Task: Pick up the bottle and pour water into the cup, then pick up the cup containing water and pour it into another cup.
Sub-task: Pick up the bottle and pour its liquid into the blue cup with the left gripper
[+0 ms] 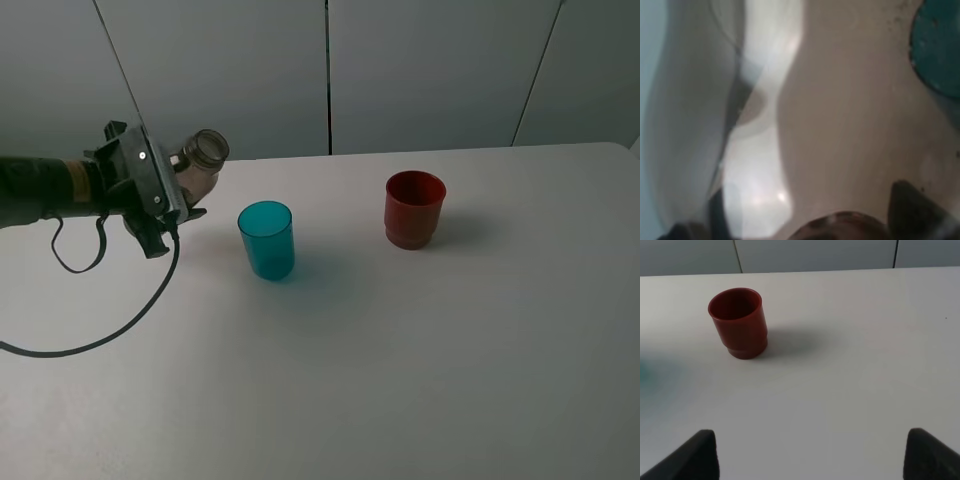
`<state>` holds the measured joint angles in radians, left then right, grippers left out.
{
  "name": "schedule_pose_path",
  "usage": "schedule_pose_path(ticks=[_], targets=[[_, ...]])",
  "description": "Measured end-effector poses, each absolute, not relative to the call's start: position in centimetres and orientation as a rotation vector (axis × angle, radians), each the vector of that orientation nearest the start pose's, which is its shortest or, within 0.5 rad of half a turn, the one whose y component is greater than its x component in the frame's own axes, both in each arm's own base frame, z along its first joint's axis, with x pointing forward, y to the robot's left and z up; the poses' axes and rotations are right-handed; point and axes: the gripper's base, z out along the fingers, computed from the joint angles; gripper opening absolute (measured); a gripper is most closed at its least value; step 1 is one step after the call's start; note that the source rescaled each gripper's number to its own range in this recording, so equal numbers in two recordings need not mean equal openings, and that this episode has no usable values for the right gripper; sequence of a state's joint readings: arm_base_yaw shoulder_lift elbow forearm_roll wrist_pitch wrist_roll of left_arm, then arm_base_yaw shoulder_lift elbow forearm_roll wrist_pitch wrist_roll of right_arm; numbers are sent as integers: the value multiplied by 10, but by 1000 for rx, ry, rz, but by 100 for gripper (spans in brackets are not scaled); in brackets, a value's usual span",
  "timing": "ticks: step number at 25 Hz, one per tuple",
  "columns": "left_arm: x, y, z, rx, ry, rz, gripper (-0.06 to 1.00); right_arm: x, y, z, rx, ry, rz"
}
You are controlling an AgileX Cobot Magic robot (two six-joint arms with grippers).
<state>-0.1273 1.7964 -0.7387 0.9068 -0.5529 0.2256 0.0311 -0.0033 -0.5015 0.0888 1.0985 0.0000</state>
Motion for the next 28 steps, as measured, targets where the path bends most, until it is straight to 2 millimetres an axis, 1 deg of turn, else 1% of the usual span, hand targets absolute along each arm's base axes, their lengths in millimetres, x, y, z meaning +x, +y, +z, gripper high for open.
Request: schedule_pose_path(ticks=[6, 12, 18, 21, 28], targets=[[317, -83, 142, 1474, 1632, 120, 1, -8, 7, 275, -39, 2076, 126], [316, -81, 138, 1531, 1655, 153, 1, -8, 7, 275, -45, 2076, 122], [315, -76, 136, 1591, 1678, 222, 1, -8, 7, 275, -45, 2076, 122], [323, -76, 141, 1592, 1680, 260, 1, -8, 7, 275, -45, 2076, 122], [334, -89, 155, 1632, 1643, 334, 1, -8, 7, 275, -45, 2076, 122]])
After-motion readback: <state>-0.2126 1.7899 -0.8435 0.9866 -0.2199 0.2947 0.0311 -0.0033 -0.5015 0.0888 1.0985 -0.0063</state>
